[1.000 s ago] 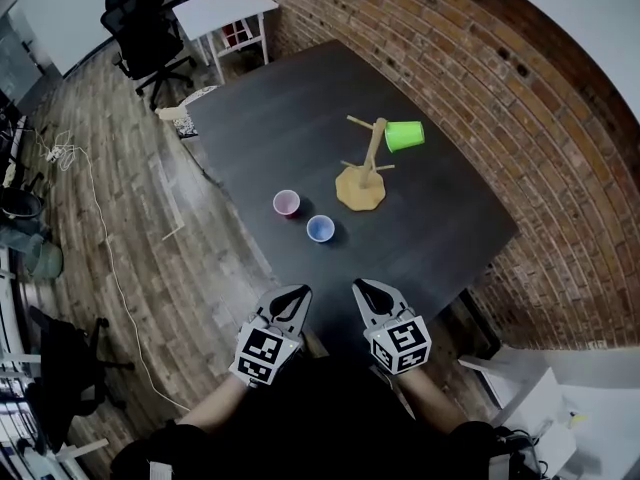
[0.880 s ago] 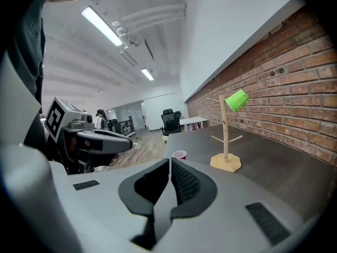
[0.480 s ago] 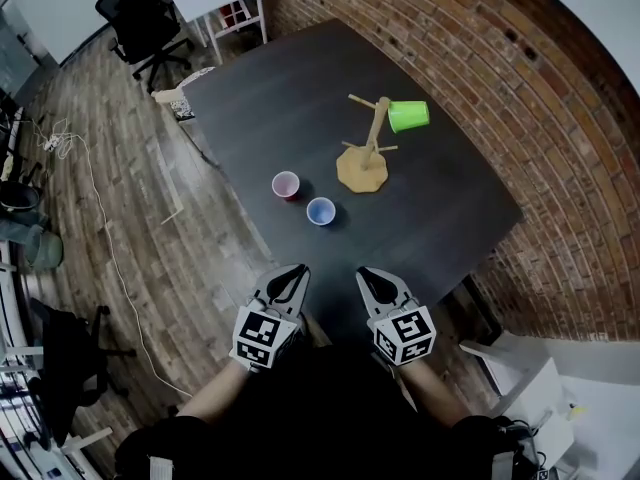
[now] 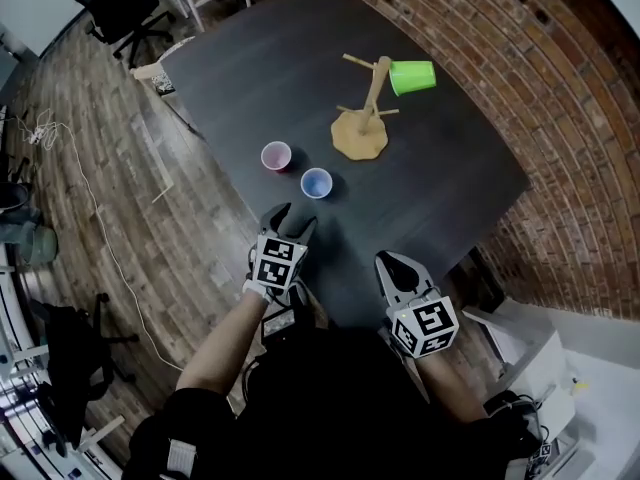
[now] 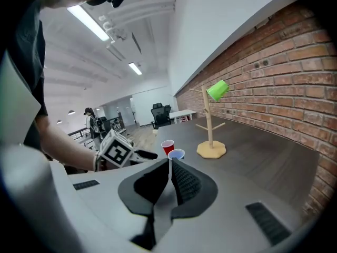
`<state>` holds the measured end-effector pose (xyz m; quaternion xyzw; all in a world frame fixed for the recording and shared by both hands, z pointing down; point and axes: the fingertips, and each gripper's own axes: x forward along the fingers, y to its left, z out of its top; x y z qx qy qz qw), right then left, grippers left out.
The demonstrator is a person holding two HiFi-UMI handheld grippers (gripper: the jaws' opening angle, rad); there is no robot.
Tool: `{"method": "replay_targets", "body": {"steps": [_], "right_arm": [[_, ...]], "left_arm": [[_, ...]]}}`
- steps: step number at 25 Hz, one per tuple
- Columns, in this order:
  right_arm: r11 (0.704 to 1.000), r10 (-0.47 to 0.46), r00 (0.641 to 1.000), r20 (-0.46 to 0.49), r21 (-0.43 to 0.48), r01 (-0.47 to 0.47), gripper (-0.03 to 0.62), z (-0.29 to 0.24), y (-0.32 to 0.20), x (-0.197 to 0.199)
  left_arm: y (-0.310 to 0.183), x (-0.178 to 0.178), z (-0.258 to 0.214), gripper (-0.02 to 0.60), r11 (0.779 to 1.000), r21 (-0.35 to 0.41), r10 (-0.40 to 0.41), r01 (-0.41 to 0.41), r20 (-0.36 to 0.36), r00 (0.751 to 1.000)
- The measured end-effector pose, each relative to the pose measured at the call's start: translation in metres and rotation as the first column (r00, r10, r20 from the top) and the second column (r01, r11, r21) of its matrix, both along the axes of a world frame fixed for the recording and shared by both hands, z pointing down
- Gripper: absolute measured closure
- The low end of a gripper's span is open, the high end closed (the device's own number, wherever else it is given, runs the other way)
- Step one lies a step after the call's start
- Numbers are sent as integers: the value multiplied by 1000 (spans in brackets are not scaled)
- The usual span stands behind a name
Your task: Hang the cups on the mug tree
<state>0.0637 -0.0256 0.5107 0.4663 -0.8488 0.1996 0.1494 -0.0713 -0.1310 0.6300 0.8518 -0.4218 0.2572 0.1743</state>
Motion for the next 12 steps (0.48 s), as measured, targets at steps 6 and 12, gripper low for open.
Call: {"method": "replay_targets", "body": {"steps": [6, 12], "right_arm": [[997, 49, 999, -20, -60, -50, 554, 23, 10, 24], [987, 73, 996, -41, -141, -78, 554, 47, 11, 31]], "left_arm": [[-38, 8, 61, 310, 999, -32, 3, 0, 86, 996], [-40, 23, 79, 299, 997, -64, 39, -33, 98, 994]]}}
